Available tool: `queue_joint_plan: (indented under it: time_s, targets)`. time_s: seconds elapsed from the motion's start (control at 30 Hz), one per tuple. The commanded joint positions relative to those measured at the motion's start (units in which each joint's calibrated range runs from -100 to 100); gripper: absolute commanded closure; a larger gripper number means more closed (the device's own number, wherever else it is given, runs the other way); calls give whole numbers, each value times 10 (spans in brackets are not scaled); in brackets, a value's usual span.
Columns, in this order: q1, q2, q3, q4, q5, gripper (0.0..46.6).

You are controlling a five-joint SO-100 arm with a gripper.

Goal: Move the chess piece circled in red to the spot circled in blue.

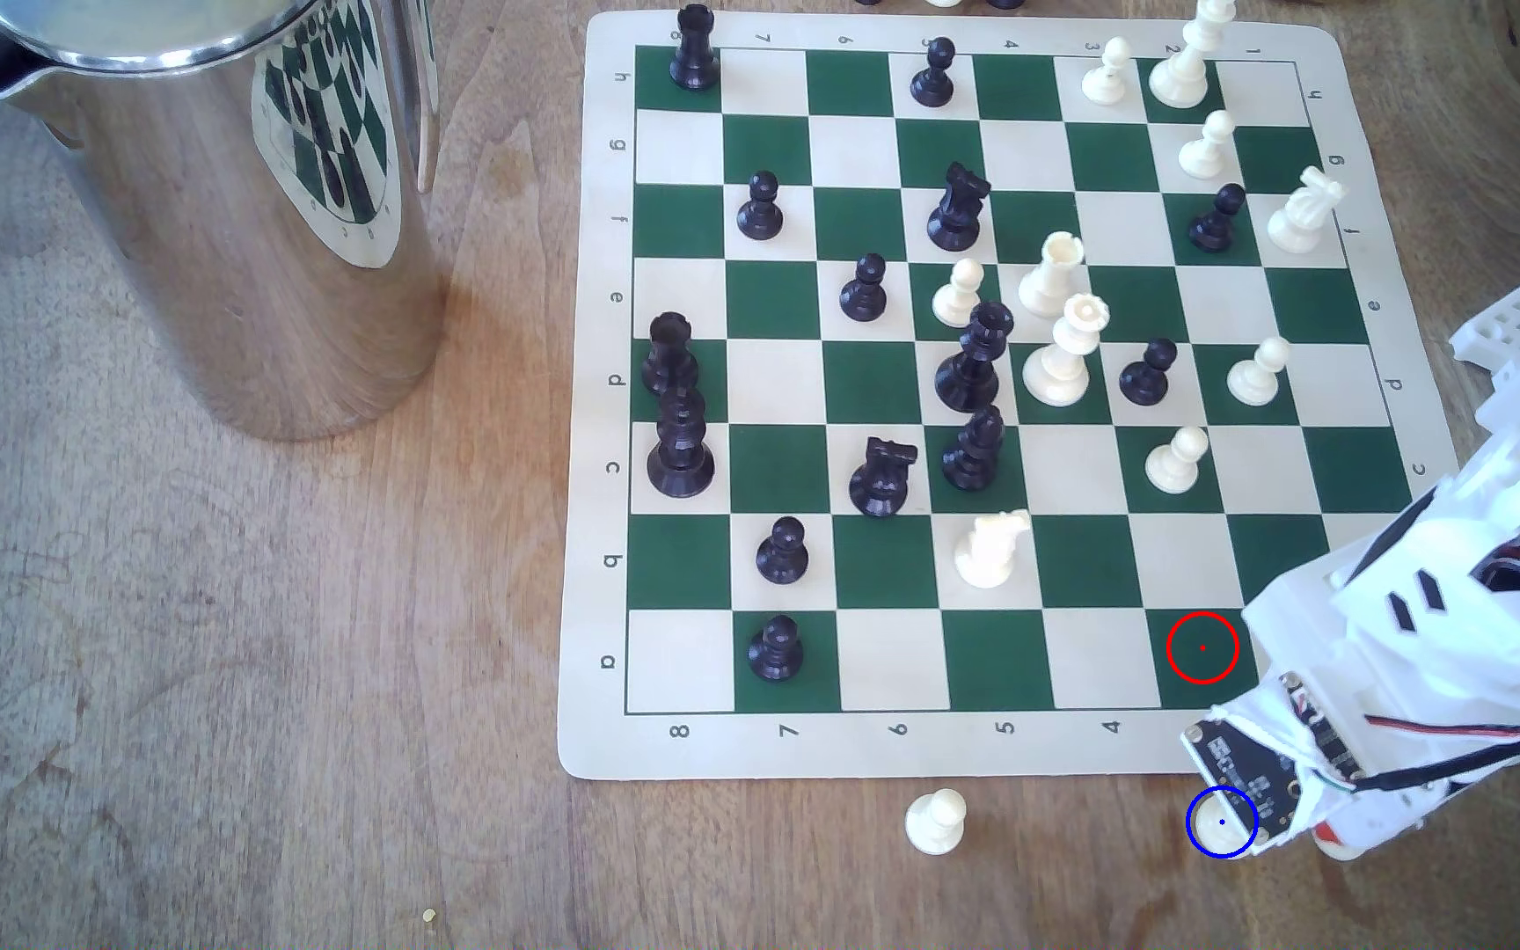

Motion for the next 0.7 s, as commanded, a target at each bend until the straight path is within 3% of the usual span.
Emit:
queue_joint_plan:
  time_s: [0.0,0.43,0.53,0.67]
  targets:
    - [1,-78,-19,31,1,311]
    - [2,-175,-1,138,2,312]
    - [23,-206,8,153,4,322]
    - [97,-257,79,149,21,348]
